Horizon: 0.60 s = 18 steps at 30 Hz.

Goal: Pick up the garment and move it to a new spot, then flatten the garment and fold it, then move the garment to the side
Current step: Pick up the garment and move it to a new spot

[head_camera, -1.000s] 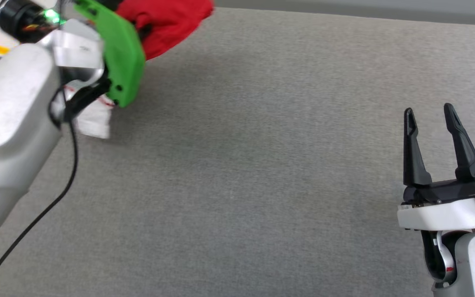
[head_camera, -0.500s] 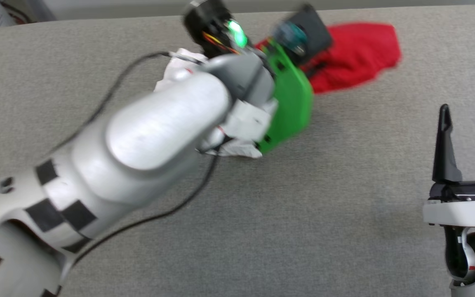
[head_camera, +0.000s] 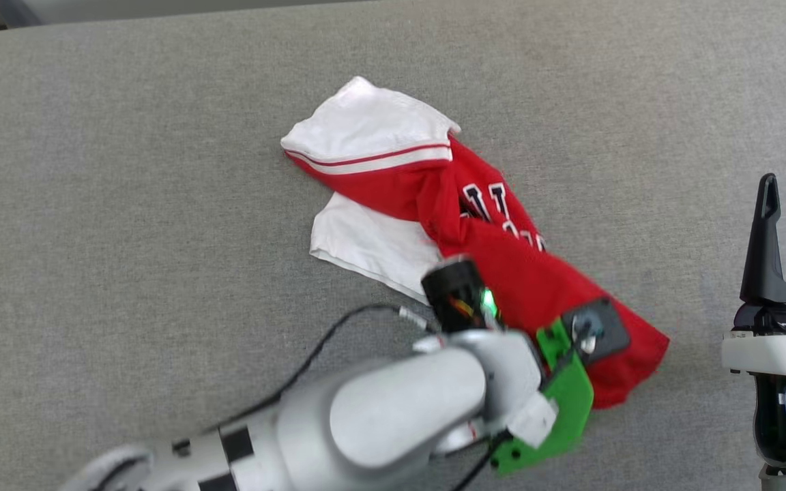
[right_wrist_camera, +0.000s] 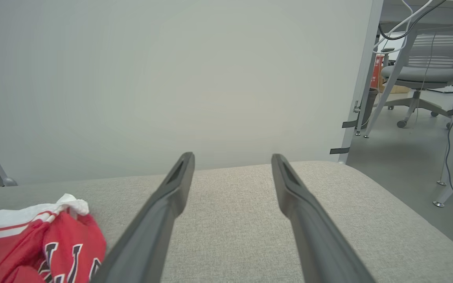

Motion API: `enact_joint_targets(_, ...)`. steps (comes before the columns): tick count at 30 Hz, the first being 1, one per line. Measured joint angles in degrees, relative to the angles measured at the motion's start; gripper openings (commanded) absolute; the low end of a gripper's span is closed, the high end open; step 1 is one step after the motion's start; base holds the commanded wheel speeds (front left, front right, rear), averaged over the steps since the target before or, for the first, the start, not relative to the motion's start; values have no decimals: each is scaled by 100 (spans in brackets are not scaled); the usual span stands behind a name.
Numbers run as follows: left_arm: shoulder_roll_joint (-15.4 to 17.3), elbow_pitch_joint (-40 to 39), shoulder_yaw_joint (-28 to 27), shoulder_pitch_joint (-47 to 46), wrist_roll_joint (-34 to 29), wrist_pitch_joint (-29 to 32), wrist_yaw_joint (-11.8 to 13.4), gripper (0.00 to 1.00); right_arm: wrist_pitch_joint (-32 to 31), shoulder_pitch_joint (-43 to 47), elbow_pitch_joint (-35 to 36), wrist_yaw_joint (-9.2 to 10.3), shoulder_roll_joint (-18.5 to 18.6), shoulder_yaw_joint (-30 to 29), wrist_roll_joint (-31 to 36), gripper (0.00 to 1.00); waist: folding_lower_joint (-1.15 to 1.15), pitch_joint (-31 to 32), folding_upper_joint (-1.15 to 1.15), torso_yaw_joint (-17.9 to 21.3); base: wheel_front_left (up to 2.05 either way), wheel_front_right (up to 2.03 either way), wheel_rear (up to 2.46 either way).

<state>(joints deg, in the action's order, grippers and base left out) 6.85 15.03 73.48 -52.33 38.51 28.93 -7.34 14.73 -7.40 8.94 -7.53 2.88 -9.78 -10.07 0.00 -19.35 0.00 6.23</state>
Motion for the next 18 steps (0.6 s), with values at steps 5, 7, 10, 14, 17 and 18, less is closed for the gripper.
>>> enact_joint_targets(5,-7,-91,-7,758,-413,555,0,0,0,-68,-5,0,-1,59,0,100,0,-163,0,26,0,0,0)
enact_joint_targets(7,-29,-158,-19,956,-469,676,1,0,0,-107,-5,0,0,81,1,100,0,-215,0,39,0,0,0)
enact_joint_targets(10,-76,-188,-16,1043,-502,642,1,0,0,-108,-13,0,-1,97,3,100,0,-252,0,31,0,0,0)
enact_joint_targets(14,-113,48,7,1012,-534,-108,0,100,0,-105,-47,0,-1,96,30,100,0,-183,0,-21,0,0,0)
enact_joint_targets(17,-177,274,18,806,-479,-1035,0,100,0,-77,-84,0,-1,96,41,100,0,-58,0,-72,0,0,0)
enact_joint_targets(18,-191,344,12,713,-463,-1334,0,100,0,-62,-88,0,-2,98,44,100,0,-14,0,-88,0,0,0)
